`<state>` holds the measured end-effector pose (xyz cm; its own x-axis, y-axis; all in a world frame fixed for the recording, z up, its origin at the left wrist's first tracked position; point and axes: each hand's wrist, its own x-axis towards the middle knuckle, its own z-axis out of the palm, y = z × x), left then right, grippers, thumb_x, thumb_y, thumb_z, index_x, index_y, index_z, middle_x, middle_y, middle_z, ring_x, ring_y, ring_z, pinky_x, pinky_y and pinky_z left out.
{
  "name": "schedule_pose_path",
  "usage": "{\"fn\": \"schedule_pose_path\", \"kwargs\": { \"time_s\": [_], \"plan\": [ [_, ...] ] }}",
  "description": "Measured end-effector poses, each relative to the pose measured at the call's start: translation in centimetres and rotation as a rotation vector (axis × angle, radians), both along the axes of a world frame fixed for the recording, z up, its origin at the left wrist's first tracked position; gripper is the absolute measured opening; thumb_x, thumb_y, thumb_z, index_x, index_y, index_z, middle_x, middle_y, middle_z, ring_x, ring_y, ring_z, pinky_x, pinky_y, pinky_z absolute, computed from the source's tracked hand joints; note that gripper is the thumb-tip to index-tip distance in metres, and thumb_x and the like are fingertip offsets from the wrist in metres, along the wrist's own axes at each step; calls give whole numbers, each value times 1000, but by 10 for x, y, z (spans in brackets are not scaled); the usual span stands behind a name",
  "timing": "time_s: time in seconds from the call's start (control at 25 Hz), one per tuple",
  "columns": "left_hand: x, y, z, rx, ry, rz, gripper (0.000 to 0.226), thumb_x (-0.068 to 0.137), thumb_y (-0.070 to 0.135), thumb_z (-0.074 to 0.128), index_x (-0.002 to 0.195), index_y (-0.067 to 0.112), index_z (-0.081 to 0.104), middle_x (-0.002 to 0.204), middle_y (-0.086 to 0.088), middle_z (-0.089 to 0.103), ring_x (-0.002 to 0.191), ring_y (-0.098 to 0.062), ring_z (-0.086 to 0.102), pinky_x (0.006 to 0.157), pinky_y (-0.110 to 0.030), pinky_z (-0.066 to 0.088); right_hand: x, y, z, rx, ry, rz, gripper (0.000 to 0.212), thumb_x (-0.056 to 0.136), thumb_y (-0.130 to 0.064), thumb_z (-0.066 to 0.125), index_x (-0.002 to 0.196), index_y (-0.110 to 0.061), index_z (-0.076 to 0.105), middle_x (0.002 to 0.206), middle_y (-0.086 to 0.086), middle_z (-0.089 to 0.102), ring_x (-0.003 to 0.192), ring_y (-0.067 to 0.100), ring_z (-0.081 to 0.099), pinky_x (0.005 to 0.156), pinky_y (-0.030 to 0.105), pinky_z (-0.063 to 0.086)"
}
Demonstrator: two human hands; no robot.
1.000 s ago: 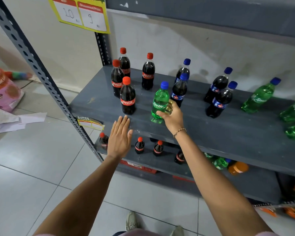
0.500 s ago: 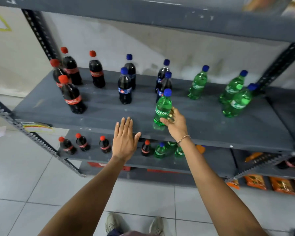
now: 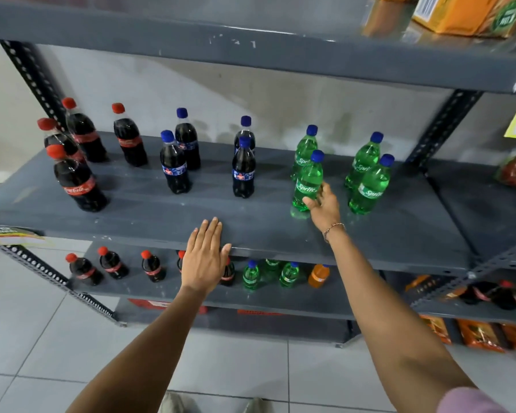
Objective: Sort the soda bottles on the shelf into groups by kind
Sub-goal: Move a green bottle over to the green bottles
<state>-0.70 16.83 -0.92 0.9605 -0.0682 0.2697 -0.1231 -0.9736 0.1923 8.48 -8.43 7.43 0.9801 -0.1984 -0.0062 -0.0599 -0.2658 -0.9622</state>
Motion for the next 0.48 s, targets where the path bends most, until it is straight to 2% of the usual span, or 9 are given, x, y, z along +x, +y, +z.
{"fn": "schedule_pose_path", "kwargs": {
  "time_s": [0.16, 0.28, 0.36, 0.4, 0.44, 0.48],
  "plan": [
    [-1, 2, -1, 6, -28, 2, 66, 99, 45, 12, 136, 1, 45, 143, -15, 44, 135, -30, 35, 112, -40, 19, 16, -2, -3, -45, 41, 42, 57, 82, 5, 56, 133, -13, 36, 123, 10, 58, 112, 20, 55, 104, 38, 42],
    [-1, 2, 0, -3, -42, -17, 64, 99, 45, 16, 136, 2, 45, 143, -14, 44, 135, -30, 35, 112, -38, 18, 24, -9, -11, -94, 67, 81, 60, 83, -2, 57, 136, -16, 31, 130, 10, 55, 115, 18, 52, 108, 44, 38],
    [0, 5, -1, -11, -50, -28, 62, 98, 44, 20, 136, 2, 44, 144, -15, 43, 135, -30, 34, 112, -38, 17, 15, -9, -13, -134, 97, 65, 60, 84, -10, 56, 137, -13, 27, 138, 10, 45, 126, 21, 43, 113, 38, 28],
    [1, 9, -2, -21, -50, -22, 61, 98, 43, 22, 136, 1, 43, 144, -15, 42, 136, -30, 33, 113, -38, 16, 3, -5, -11, -160, 116, 21, 48, 86, -10, 53, 130, -6, 34, 140, 11, 39, 127, 21, 39, 111, 28, 25],
    [1, 16, -2, -33, -48, -4, 60, 98, 43, 23, 137, 1, 42, 145, -15, 40, 137, -29, 31, 114, -38, 16, -8, -1, -14, -194, 113, -30, 24, 88, -6, 48, 112, -2, 46, 136, 13, 37, 124, 23, 39, 105, 22, 26],
    [1, 27, -2, -41, -45, 20, 61, 98, 43, 22, 137, 1, 41, 146, -15, 40, 138, -29, 30, 114, -39, 16, -21, 9, -15, -219, 104, -86, 9, 88, 0, 43, 91, -5, 49, 127, 14, 39, 117, 25, 43, 102, 25, 31]
  ]
}}
